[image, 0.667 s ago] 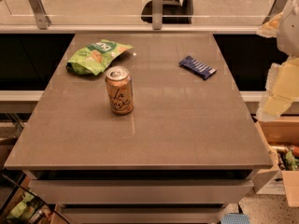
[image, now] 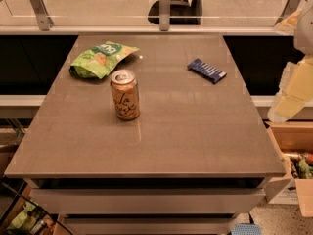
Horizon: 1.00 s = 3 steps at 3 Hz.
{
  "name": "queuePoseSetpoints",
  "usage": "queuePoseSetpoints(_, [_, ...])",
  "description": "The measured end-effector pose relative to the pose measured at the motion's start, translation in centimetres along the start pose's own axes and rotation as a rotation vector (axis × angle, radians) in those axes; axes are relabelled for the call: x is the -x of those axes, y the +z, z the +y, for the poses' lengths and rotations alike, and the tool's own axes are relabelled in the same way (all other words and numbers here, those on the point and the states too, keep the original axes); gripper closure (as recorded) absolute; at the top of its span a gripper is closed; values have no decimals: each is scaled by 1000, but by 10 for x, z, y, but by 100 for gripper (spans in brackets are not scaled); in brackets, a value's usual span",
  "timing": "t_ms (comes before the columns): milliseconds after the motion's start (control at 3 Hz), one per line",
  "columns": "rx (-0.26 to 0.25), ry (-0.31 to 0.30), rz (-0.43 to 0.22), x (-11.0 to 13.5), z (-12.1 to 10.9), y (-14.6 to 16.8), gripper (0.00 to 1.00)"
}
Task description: Pick rxbar blueberry
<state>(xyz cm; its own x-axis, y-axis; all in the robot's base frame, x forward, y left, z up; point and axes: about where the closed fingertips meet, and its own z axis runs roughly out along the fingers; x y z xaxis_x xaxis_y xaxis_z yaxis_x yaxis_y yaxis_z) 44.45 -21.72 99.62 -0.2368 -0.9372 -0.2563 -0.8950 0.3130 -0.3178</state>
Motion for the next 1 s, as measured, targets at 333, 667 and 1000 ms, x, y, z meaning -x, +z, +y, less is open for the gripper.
queuePoseSetpoints(333, [-34,62,-52,-5,-14,-2,0])
queuePoseSetpoints(667, [-67,135,-124,-12,-32,2,0])
queuePoseSetpoints(1000, [-90,214,-213,-19,-52,13,0])
